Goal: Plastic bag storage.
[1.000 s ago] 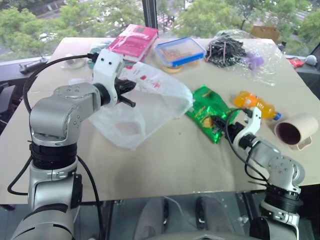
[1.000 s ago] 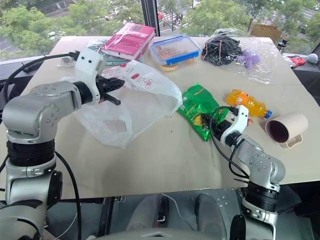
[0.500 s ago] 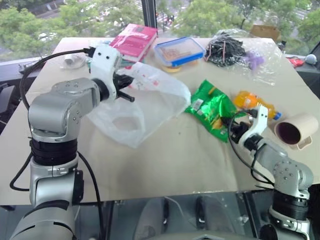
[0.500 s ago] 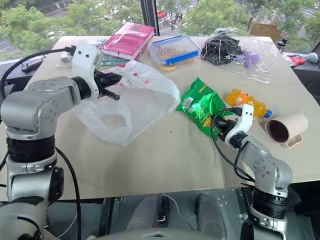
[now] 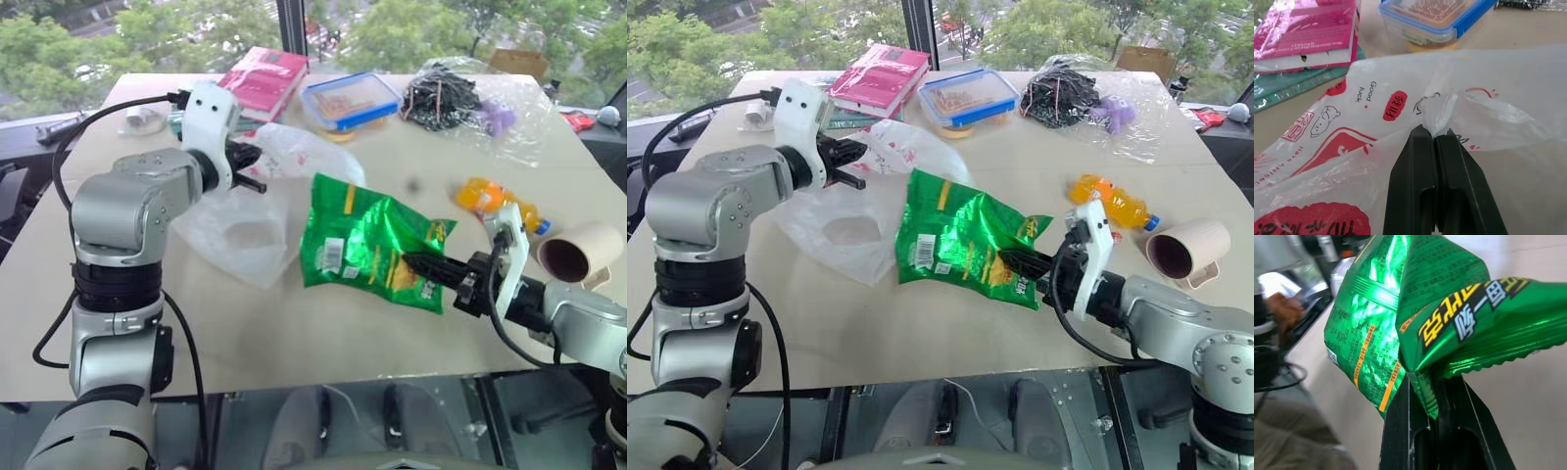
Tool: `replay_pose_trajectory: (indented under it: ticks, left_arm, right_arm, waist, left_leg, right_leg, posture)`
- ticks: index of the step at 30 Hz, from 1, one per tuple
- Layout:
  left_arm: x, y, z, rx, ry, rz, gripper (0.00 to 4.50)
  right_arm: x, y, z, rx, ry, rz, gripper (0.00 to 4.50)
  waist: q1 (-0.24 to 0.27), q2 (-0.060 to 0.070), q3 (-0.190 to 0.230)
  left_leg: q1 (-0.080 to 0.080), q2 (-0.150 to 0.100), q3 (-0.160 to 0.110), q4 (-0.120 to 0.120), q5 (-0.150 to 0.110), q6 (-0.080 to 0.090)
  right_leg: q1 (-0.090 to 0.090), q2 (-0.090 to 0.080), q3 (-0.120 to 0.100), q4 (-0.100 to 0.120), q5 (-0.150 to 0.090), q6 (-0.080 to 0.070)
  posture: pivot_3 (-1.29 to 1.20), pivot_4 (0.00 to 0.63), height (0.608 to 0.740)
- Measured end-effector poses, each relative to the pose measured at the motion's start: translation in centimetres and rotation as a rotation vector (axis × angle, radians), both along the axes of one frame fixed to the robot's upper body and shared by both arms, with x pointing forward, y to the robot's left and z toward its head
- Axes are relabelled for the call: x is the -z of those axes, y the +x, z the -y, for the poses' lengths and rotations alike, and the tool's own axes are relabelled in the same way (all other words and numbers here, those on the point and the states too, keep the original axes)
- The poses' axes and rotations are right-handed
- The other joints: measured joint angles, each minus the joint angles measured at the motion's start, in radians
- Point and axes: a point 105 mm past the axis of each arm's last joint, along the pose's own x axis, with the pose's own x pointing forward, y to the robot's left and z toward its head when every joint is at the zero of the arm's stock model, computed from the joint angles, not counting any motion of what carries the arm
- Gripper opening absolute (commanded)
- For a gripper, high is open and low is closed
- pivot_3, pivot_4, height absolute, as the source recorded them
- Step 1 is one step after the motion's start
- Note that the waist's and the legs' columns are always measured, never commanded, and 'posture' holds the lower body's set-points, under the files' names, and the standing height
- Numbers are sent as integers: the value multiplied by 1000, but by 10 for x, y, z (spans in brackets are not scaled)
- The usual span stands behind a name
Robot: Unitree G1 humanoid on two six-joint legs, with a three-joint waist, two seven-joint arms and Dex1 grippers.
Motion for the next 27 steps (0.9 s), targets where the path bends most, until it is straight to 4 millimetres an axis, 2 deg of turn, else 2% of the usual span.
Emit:
replay_pose_trajectory:
  ticks: [5, 8, 10, 15, 20, 23, 27]
  left_arm:
    - [-1, -3, 6, 40, 0, 12, 0]
    - [-2, -17, 26, 165, 15, 31, 0]
    - [0, -25, 32, 217, 28, 27, 0]
    - [11, -37, 26, 263, 67, -19, 0]
    - [8, -39, 25, 262, 50, -9, 0]
    - [8, -41, 28, 278, 44, -17, 0]
    - [18, -55, 46, 359, 63, -30, 0]
  right_arm:
    - [1, 6, -10, -49, -8, -60, 53]
    - [5, 32, -23, -17, 41, -132, 53]
    - [10, 44, -23, 19, 47, -168, 53]
    - [23, 70, -14, 105, 26, -226, 53]
    - [31, 75, -14, 104, -33, -234, 53]
    - [31, 87, -20, 138, -23, -243, 53]
    - [20, 107, -53, 162, 58, -268, 53]
  waist:
    - [1, -1, 0]
    - [-4, -1, 0]
    - [-2, -1, 0]
    - [2, -1, 0]
    - [3, -1, 0]
    - [-1, -1, 0]
    - [-7, 0, 0]
  left_leg:
    - [0, 0, 0, 0, 0, 1]
    - [0, 1, 1, 1, 0, 0]
    - [0, 1, 1, 0, 0, 0]
    - [-1, 0, 2, 0, 0, 0]
    - [-1, 1, 2, 0, -1, 1]
    - [-1, 1, 2, 1, -1, 1]
    - [-1, 1, 4, 0, 1, -2]
  right_leg:
    - [0, 0, 0, 0, 0, 0]
    - [-1, 0, 1, 0, 0, 0]
    - [-1, 0, 1, 0, 0, 0]
    - [-1, 0, 1, -1, 0, 0]
    - [-1, 0, 1, 0, 0, 0]
    - [-1, 1, 2, 0, 0, 0]
    - [-4, 1, 4, 2, 0, 0]
  posture:
    - [0, 150, 740]
    - [0, 150, 740]
    - [0, 150, 740]
    - [0, 150, 740]
    - [0, 150, 740]
    - [0, 150, 740]
    - [0, 150, 740]
